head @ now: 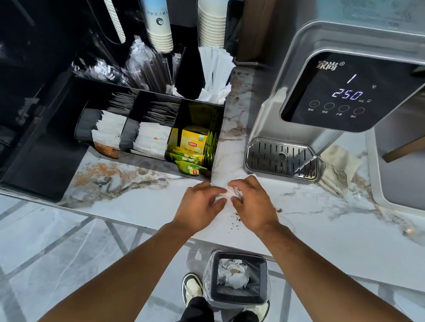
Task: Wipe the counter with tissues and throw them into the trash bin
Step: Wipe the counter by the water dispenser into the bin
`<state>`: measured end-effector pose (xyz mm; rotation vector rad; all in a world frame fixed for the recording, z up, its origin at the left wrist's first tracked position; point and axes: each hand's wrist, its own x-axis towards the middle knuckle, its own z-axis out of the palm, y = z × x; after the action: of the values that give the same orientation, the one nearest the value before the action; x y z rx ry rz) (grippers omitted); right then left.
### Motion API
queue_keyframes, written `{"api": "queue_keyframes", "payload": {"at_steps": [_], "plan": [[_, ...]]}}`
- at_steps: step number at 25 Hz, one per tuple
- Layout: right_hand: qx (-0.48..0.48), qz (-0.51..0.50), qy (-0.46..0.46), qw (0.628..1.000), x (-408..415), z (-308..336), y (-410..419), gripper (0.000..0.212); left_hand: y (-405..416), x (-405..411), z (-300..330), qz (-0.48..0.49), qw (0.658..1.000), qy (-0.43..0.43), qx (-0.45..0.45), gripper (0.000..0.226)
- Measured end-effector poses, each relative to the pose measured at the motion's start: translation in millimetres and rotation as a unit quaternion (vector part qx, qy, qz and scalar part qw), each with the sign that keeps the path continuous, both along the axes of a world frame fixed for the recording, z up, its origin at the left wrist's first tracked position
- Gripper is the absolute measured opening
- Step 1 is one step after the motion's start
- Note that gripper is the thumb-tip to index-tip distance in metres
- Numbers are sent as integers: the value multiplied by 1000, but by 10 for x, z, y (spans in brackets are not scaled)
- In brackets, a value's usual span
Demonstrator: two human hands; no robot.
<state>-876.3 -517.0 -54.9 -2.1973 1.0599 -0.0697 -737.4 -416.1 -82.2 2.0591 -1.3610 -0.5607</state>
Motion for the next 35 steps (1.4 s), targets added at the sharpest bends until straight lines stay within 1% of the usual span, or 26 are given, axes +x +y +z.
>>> {"api": "queue_keyframes", "payload": {"at_steps": [1, 2, 4, 6, 9, 11, 13, 14, 16, 17, 18, 19, 20, 23, 25, 27, 32, 35], "plan": [[-3, 4, -2, 1000, 0, -6, -5, 33, 51, 28, -3, 0, 1000, -6, -4, 24], [-9, 3, -1, 1000, 3, -14, -6, 32, 103, 63, -21, 3, 999, -33, -14, 24], [-13, -9, 1, 1000, 17, -12, 3, 29, 198, 140, -72, 19, 991, -130, -31, 23], [-10, -8, -1, 1000, 15, 9, 16, 28, 224, 207, -95, 46, 978, -201, -11, 21], [-1, 32, 1, 1000, -85, 7, 82, 26, 198, 273, -144, 65, 967, -246, 10, 16], [7, 54, -4, 999, -195, 11, 141, 24, 196, 274, -155, 63, 965, -254, 12, 13], [20, 54, -9, 998, -270, 15, 183, 23, 197, 278, -142, 56, 966, -250, 15, 13], [29, 35, -15, 999, -274, 19, 179, 23, 189, 281, -137, 55, 966, -251, 16, 13], [47, -42, -39, 997, -209, 20, 145, 23, 193, 285, -129, 55, 968, -245, 19, 14], [42, -75, -47, 995, -152, 14, 109, 24, 188, 281, -130, 56, 968, -244, 17, 15], [30, -86, -47, 995, -84, 10, 79, 24, 182, 278, -136, 58, 968, -243, 16, 16], [20, -72, -41, 996, -23, 12, 70, 25, 182, 279, -143, 57, 968, -243, 17, 16], [15, -38, -37, 998, 18, 14, 81, 25, 181, 280, -155, 56, 968, -243, 18, 16], [17, 101, -24, 994, -33, 24, 218, 22, 188, 295, -194, 60, 966, -251, 17, 15], [11, 158, -12, 987, -197, 33, 293, 21, 182, 293, -206, 60, 965, -257, 16, 13], [8, 186, -5, 982, -359, 49, 336, 20, 187, 290, -206, 57, 964, -260, 18, 12], [2, 203, 44, 978, -626, 112, 371, 22, 191, 270, -205, 60, 962, -265, 21, 12], [45, 210, 88, 973, -768, 172, 359, 24, 184, 271, -194, 62, 962, -263, 24, 13]]}}
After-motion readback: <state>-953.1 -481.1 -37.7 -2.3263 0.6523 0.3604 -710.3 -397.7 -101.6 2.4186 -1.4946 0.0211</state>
